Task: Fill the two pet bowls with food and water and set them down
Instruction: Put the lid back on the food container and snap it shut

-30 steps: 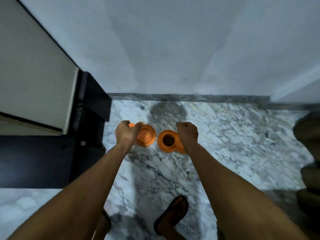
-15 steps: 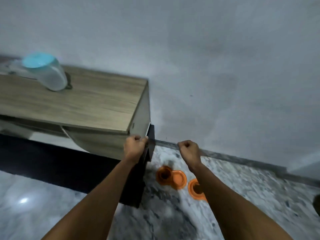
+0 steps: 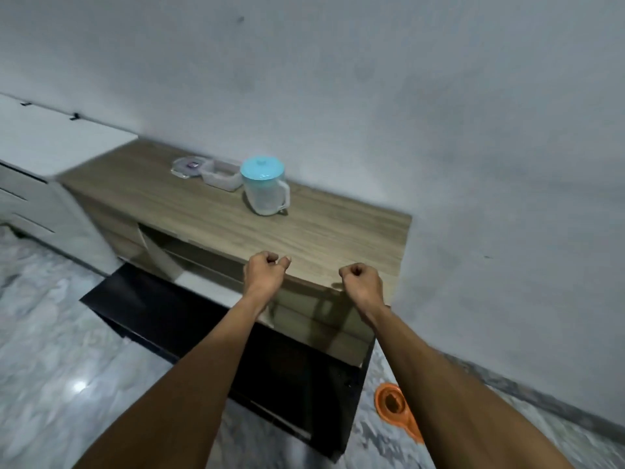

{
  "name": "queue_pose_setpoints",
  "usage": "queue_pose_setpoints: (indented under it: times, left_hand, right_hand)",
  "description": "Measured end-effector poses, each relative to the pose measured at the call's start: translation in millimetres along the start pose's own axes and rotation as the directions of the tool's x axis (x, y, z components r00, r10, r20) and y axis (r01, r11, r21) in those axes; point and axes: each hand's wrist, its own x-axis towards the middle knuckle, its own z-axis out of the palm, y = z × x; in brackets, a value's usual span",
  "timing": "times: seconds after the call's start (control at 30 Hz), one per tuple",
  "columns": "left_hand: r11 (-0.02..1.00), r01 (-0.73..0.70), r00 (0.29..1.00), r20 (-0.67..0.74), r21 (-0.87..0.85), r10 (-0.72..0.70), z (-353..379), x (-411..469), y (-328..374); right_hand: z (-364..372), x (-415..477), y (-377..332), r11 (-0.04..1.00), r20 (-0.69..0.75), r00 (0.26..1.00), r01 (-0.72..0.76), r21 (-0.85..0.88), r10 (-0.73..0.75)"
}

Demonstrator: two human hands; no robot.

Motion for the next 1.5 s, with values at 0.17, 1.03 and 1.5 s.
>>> queue_pose_setpoints:
  times: [0.17,1.03,1.5]
  left_hand:
    - [1.0,0.013,0.998,-0.062,-0.026,-0.015,-52.3,49.4,-19.0]
    - [0.994,0.029,0.998,0.054,0.102,-0.034,-205.2,420.2,-63.6]
    - [0.922,-0.193,0.955,0.279,0.336,0.099,-216.8,664.2,-86.9]
  right_hand:
    - [77.1,9.5,-46.0,0.997,0.062,0.996,0.066,-0.034,-0.064]
    - [396.2,171.3,-207.2,1.0,0.028,1.0,-0.003,-0.018,0.004]
    - [473.0,283.1,-235.4,0.985,-0.44,0.889,-0.163,-0.051,0.124]
